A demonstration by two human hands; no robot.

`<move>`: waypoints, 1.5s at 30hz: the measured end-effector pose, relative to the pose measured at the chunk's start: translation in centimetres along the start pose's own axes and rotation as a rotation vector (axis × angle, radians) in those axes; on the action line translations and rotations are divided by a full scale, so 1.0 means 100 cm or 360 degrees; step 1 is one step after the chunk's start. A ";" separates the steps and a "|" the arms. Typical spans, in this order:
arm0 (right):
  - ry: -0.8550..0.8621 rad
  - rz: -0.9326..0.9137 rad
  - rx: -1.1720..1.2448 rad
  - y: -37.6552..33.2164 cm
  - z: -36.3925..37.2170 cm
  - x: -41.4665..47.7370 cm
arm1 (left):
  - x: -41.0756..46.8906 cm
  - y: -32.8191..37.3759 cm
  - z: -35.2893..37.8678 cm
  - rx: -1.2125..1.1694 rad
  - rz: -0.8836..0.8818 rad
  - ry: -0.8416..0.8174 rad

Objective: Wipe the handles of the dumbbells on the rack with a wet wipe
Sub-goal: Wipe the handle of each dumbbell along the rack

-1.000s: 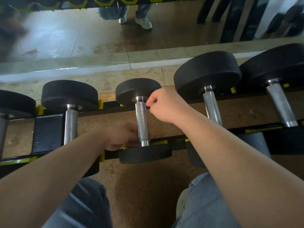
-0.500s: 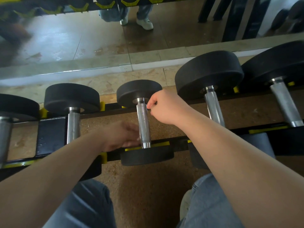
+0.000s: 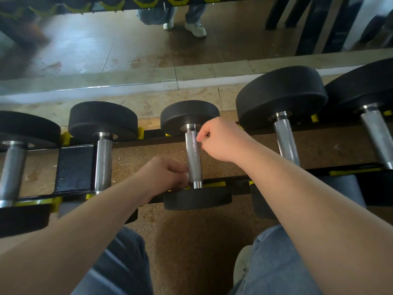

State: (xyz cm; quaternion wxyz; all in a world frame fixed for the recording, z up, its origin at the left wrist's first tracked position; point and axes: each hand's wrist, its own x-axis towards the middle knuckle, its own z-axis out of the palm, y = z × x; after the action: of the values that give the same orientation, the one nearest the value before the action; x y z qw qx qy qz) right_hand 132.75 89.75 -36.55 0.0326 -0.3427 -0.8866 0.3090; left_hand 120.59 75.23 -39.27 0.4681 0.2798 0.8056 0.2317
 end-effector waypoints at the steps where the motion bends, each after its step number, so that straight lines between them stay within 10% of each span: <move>1: -0.0008 0.0001 -0.0010 0.000 0.002 0.001 | -0.003 0.002 0.000 0.0042 -0.0017 -0.0020; 8: 0.0030 0.0010 0.0006 0.002 0.000 0.001 | 0.029 0.020 0.000 -0.1234 -0.0009 0.0386; 18: -0.0213 0.0138 -0.0174 -0.006 -0.001 -0.001 | -0.013 0.004 -0.003 0.0105 -0.0013 -0.0020; 28: -0.0269 -0.0163 0.0238 -0.008 -0.007 -0.011 | 0.004 0.015 -0.008 -0.1288 0.0232 -0.0036; 33: 0.0098 0.0059 0.0224 0.001 -0.004 -0.001 | 0.018 0.009 -0.002 -0.1016 0.0078 0.0283; 36: 0.0159 0.0263 0.0291 0.000 0.003 0.004 | 0.023 0.004 0.004 -0.1156 0.0000 -0.0052; 45: -0.1102 0.0655 -0.0025 -0.007 0.007 -0.005 | 0.013 -0.006 -0.011 -0.0789 -0.0102 -0.0362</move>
State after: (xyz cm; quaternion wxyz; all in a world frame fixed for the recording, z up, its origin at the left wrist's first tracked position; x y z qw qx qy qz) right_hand 132.49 88.67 -36.66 -0.3332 -0.3889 -0.7605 0.3993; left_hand 118.99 75.51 -39.98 0.6168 0.1553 0.6750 0.3741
